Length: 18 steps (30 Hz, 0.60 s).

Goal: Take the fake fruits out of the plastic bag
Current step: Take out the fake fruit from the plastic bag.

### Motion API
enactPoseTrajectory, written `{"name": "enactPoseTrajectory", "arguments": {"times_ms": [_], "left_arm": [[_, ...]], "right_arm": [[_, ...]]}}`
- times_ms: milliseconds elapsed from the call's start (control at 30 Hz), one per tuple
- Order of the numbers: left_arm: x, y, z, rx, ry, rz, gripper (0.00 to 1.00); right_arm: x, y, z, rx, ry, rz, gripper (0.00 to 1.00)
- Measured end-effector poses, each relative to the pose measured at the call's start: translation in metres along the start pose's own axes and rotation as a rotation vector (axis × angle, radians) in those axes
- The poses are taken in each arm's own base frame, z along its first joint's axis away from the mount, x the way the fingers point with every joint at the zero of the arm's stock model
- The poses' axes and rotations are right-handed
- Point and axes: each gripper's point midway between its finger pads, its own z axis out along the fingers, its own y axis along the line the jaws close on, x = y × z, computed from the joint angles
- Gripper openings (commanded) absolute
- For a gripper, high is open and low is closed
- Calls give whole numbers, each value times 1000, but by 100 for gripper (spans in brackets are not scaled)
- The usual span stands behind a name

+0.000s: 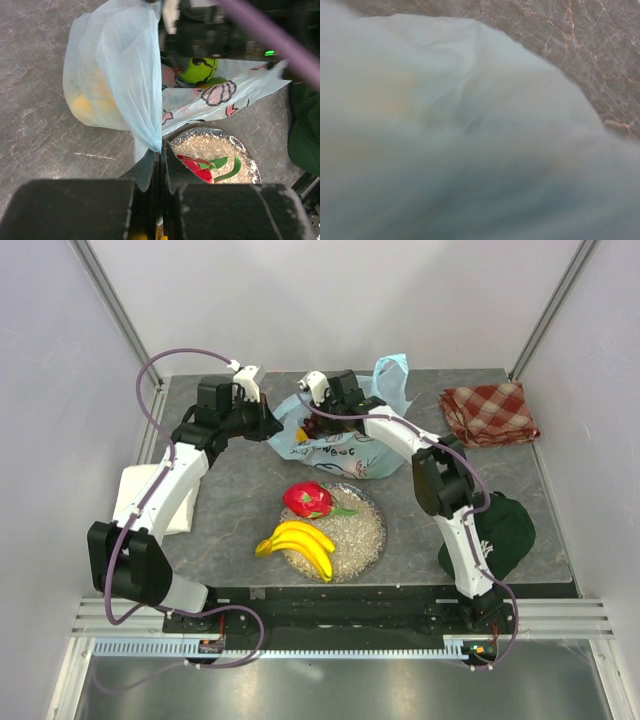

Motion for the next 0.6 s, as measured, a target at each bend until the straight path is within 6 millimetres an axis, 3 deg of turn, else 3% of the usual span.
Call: {"name": "enactPoseTrajectory", "arguments": {"times_ms": [133, 167, 200, 400, 500, 600], "left_arm": [[-1, 3, 0, -16, -5, 0, 2], [-1, 4, 0, -19, -6, -1, 2], [-2, 5, 0, -20, -8, -1, 2], [-6, 9, 2, -29, -14, -3, 2], [-12, 11, 6, -32, -23, 0, 2], [-20, 12, 6, -40, -39, 5, 2]], "right_arm": [[-26, 0, -49, -30, -41, 9, 3], [-49, -2, -75, -33, -91, 5, 4], [-52, -3, -78, -31, -99, 5, 3], [-142, -3, -181, -39, -339, -14, 3], [-166, 2, -210, -61, -410, 3, 4], [-176, 9, -225, -96, -442, 31, 5]]}}
